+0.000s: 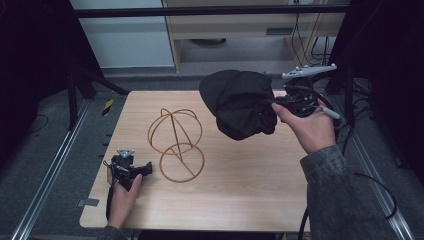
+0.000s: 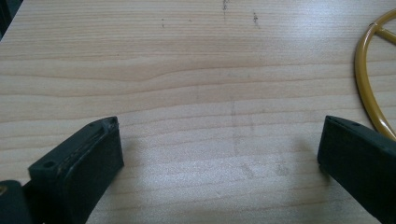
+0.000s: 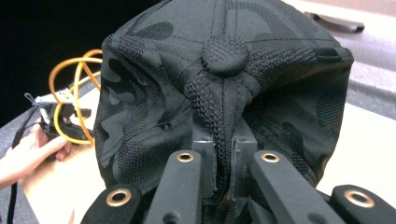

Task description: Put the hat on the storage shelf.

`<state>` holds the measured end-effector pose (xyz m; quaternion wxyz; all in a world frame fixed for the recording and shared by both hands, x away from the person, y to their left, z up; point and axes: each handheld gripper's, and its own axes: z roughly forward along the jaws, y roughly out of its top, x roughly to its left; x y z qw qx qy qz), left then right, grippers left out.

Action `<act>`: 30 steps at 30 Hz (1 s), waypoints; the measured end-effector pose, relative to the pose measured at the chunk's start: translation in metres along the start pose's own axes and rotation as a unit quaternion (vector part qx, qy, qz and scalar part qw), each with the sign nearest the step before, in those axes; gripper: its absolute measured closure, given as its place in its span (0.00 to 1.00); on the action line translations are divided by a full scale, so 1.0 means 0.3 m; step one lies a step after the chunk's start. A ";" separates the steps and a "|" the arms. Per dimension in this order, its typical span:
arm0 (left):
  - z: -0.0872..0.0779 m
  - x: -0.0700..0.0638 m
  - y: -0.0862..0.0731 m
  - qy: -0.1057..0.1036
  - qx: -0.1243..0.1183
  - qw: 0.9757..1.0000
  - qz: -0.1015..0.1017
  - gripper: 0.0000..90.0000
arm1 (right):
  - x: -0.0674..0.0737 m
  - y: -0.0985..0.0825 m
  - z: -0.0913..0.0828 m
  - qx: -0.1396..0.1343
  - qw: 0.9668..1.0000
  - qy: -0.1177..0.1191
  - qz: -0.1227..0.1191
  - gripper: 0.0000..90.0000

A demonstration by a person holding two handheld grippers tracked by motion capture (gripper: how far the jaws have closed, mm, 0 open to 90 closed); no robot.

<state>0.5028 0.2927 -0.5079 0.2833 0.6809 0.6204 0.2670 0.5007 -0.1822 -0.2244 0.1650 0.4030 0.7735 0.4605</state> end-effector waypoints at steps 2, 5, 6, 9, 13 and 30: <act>0.000 0.000 0.000 0.000 0.000 1.000 0.000 0.00 | 0.018 0.012 0.008 -0.008 1.000 0.003 -0.003 0.94; 0.000 0.000 0.000 -0.001 0.000 1.000 0.001 0.00 | 0.043 0.030 0.019 -0.017 1.000 0.012 -0.005 0.94; 0.000 0.000 0.000 -0.001 0.000 1.000 0.001 0.00 | 0.051 0.034 0.021 -0.019 1.000 0.013 -0.006 0.94; 0.000 0.000 0.000 -0.001 0.000 1.000 0.001 0.00 | 0.082 0.055 0.032 -0.028 0.999 0.021 -0.011 0.94; 0.000 -0.001 0.000 -0.002 0.000 1.000 0.002 0.00 | 0.124 0.079 0.061 -0.025 0.999 0.033 -0.020 0.94; 0.000 -0.001 0.000 -0.002 0.000 1.000 0.002 0.00 | 0.258 0.103 0.185 -0.004 0.996 0.070 -0.051 0.94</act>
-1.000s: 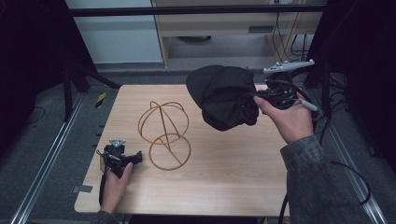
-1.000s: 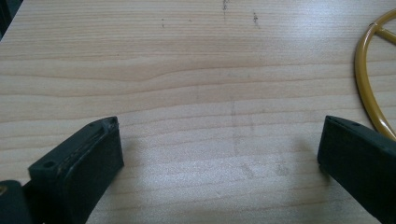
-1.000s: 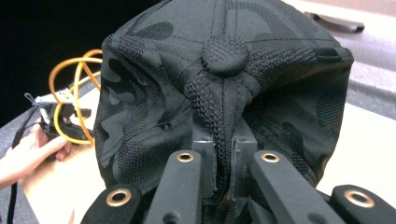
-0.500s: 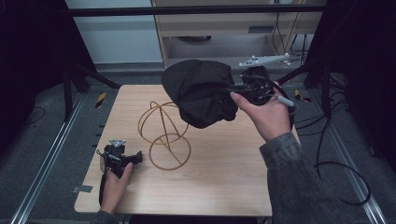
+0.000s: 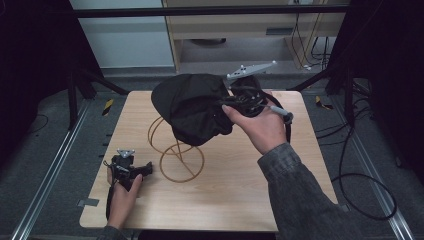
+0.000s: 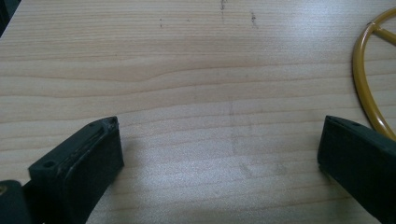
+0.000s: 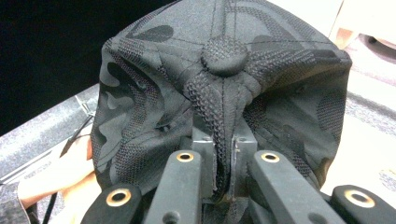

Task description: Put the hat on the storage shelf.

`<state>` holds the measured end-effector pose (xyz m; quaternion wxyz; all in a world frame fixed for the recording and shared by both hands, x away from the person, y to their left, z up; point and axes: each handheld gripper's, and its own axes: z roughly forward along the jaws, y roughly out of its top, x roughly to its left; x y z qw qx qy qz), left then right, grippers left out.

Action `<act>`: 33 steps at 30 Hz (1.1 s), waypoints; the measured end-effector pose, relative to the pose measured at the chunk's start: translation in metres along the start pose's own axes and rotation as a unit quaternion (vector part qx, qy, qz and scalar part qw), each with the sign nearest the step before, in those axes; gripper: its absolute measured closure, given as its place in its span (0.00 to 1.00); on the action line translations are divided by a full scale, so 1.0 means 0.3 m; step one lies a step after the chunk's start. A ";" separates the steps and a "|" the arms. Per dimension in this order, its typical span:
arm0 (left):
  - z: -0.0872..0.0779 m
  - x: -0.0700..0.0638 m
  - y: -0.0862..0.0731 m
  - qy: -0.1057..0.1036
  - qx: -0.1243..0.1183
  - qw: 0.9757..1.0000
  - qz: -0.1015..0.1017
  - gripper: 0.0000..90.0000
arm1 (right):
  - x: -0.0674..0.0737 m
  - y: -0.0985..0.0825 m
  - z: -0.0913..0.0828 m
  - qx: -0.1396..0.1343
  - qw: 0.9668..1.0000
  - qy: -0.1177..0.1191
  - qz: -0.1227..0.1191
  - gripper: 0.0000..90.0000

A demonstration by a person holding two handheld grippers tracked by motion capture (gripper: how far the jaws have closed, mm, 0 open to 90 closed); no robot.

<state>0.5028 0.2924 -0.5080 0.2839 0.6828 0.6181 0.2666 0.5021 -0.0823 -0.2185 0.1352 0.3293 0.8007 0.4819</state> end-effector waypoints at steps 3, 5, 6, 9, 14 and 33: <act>0.000 0.000 0.000 0.000 0.001 1.000 0.000 0.00 | 0.009 0.006 0.011 -0.001 1.000 0.005 -0.002 0.94; 0.000 0.000 0.000 0.000 0.001 1.000 0.000 0.00 | 0.013 0.010 0.014 0.000 1.000 0.007 -0.003 0.94; 0.000 0.000 0.000 0.000 0.001 1.000 0.000 0.00 | 0.015 0.012 0.015 0.000 1.000 0.008 -0.004 0.94; -0.001 0.000 0.000 0.001 0.001 1.000 0.001 0.00 | 0.028 0.017 0.019 -0.001 1.000 0.009 -0.005 0.94; -0.001 0.000 0.000 0.000 0.001 1.000 0.001 0.00 | 0.034 0.018 0.032 0.001 1.000 0.012 -0.009 0.94; -0.001 0.000 0.000 0.000 0.001 1.000 0.001 0.00 | 0.073 -0.016 0.104 0.017 0.999 0.028 -0.014 0.94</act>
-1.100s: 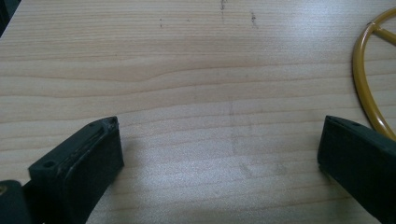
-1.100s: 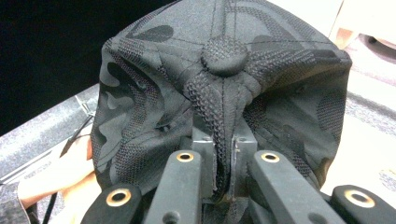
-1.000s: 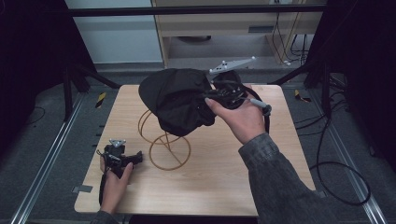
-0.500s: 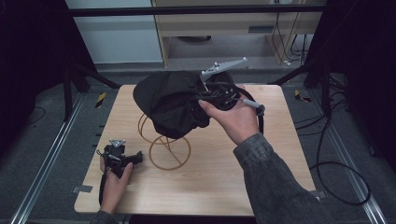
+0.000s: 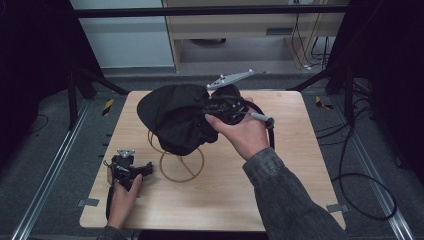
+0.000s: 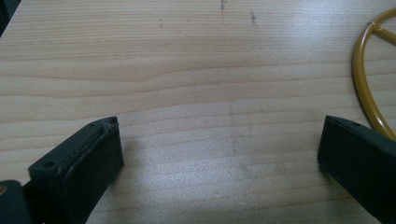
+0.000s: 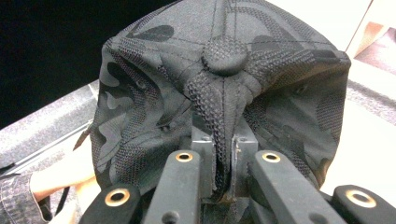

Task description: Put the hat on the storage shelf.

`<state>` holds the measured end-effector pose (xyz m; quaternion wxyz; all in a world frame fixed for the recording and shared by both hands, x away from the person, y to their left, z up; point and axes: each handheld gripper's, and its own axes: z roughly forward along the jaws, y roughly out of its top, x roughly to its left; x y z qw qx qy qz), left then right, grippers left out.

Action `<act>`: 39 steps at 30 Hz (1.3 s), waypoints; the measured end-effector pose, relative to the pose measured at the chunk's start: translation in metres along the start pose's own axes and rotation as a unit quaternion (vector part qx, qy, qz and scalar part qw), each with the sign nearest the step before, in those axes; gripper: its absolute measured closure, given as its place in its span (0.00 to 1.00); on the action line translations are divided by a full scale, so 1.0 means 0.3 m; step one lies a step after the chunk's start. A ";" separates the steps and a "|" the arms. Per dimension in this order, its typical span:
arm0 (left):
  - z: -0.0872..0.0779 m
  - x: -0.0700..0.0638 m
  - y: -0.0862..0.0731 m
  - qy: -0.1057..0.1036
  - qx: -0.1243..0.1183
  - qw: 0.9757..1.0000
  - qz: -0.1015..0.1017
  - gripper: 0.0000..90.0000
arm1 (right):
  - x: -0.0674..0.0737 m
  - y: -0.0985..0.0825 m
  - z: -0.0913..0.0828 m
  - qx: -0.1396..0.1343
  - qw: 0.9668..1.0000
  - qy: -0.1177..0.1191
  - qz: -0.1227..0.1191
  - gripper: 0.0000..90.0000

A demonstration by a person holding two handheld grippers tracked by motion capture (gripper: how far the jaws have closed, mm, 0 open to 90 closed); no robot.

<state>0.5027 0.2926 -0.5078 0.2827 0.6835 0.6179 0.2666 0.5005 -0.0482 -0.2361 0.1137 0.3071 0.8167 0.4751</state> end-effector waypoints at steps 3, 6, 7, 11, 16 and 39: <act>0.000 0.000 0.000 0.000 0.000 1.000 0.000 0.00 | 0.002 -0.008 0.016 0.004 1.000 0.003 -0.001 0.93; 0.000 0.000 0.000 0.000 0.000 1.000 0.000 0.00 | 0.005 -0.015 0.025 0.006 1.000 0.006 0.000 0.93; 0.000 0.000 0.000 0.000 0.000 1.000 0.000 0.00 | 0.005 -0.017 0.027 0.006 1.000 0.006 0.000 0.93; 0.000 0.000 0.000 0.000 -0.001 1.000 0.000 0.00 | 0.005 -0.026 0.038 0.009 1.000 0.009 0.001 0.93; 0.000 0.000 0.000 0.000 -0.001 1.000 0.000 0.00 | 0.004 -0.036 0.055 0.014 1.000 0.009 0.002 0.91; 0.001 -0.001 0.000 -0.001 -0.001 1.000 -0.001 0.00 | 0.011 -0.074 0.136 0.038 0.999 0.004 -0.002 0.88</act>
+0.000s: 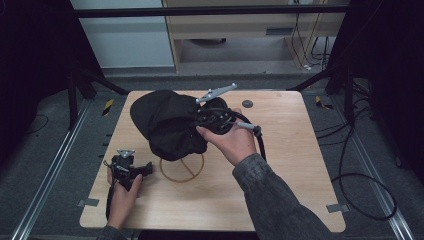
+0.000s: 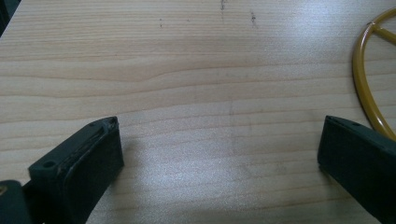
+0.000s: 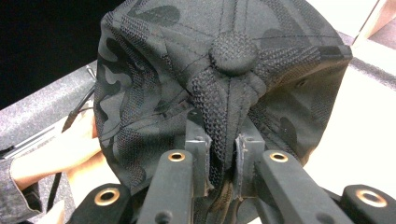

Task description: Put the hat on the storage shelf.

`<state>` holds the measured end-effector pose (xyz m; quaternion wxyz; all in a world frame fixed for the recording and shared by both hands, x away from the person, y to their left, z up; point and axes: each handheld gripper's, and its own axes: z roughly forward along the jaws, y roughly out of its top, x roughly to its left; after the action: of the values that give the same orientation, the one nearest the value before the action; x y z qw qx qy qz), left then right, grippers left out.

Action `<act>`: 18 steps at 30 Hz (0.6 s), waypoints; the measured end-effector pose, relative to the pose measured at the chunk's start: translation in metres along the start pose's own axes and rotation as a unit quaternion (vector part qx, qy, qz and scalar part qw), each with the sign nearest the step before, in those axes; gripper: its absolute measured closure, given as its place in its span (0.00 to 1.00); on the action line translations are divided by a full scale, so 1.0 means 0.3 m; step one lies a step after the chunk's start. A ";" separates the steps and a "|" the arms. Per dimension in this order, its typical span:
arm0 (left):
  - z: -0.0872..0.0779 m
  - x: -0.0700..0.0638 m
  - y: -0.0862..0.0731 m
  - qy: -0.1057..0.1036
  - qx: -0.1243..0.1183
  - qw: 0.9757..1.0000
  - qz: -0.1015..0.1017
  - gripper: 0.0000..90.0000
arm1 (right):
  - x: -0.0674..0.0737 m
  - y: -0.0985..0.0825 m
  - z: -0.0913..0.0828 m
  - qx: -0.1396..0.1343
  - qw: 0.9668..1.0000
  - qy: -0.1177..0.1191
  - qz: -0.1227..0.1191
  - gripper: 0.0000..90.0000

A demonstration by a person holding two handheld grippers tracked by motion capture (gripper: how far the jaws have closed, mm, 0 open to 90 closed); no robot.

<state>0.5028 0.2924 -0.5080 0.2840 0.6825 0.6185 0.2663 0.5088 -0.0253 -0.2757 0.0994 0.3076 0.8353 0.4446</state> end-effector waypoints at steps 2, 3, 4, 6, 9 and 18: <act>0.000 0.000 0.000 0.000 0.000 1.000 0.000 0.00 | -0.001 -0.001 0.006 0.002 1.000 -0.001 0.000 0.88; 0.000 0.000 0.000 0.000 0.000 1.000 0.000 0.00 | -0.001 -0.002 0.009 0.002 1.000 -0.002 0.000 0.88; 0.000 0.000 0.000 0.000 0.000 1.000 0.000 0.00 | -0.001 -0.002 0.011 0.002 1.000 -0.001 0.000 0.87; 0.000 0.000 0.000 0.000 0.000 1.000 0.000 0.00 | -0.001 -0.002 0.014 0.004 1.000 -0.002 0.000 0.87; 0.000 0.000 0.000 0.000 0.000 1.000 0.000 0.00 | -0.002 -0.003 0.018 0.004 1.000 -0.004 0.001 0.87; 0.000 0.000 0.000 -0.001 0.000 1.000 0.000 0.00 | -0.006 -0.001 0.032 0.007 1.000 -0.006 0.001 0.84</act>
<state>0.5027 0.2923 -0.5080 0.2846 0.6826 0.6183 0.2661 0.5144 -0.0199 -0.2818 0.1017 0.3122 0.8373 0.4371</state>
